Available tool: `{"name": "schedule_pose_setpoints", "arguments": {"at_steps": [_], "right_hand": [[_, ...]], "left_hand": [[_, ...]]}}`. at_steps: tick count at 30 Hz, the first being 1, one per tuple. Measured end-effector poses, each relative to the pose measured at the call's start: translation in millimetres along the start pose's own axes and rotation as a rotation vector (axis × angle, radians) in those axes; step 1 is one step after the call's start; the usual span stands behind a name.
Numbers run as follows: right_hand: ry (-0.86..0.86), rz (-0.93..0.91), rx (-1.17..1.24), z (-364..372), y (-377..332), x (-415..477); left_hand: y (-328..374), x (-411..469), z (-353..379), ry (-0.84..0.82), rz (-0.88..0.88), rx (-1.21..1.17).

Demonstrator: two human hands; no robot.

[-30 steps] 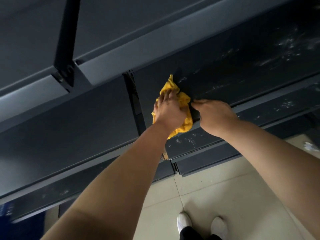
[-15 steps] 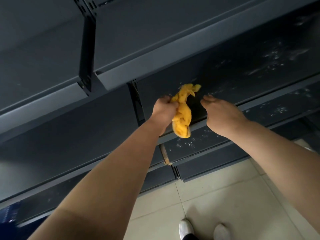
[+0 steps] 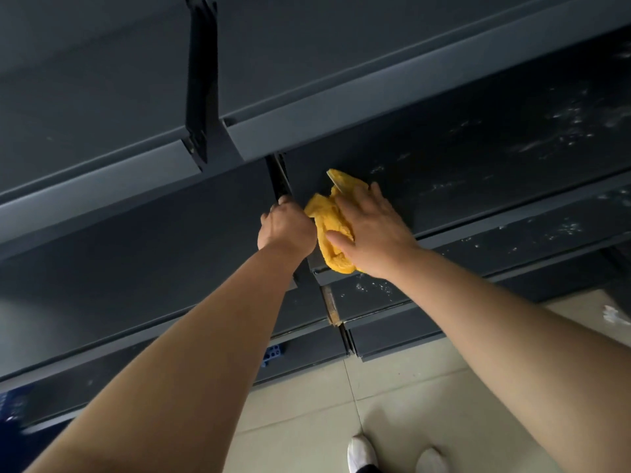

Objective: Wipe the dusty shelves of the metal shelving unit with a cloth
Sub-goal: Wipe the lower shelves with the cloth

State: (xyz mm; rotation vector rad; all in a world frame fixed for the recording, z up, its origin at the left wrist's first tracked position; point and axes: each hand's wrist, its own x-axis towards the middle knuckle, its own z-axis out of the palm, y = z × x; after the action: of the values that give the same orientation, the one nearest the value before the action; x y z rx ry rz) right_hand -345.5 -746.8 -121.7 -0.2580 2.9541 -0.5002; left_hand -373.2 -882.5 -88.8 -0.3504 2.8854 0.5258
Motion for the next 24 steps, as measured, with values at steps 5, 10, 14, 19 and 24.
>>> {"name": "schedule_pose_setpoints", "arguments": {"at_steps": [5,10,14,19,24], "right_hand": [[-0.016,0.002,-0.189,30,-6,27],[-0.042,0.058,-0.212,29,-2,68],[-0.027,0.106,-0.225,30,0,92],[0.021,0.143,-0.205,29,4,104],[0.007,0.203,-0.211,13,39,103]], "left_hand": [[-18,15,-3,-0.007,0.089,0.026],[-24,32,3,0.025,0.172,0.047],[-20,44,10,0.018,0.235,0.057],[-5,50,22,0.029,0.295,0.005],[13,46,32,-0.061,0.299,0.048]]}}
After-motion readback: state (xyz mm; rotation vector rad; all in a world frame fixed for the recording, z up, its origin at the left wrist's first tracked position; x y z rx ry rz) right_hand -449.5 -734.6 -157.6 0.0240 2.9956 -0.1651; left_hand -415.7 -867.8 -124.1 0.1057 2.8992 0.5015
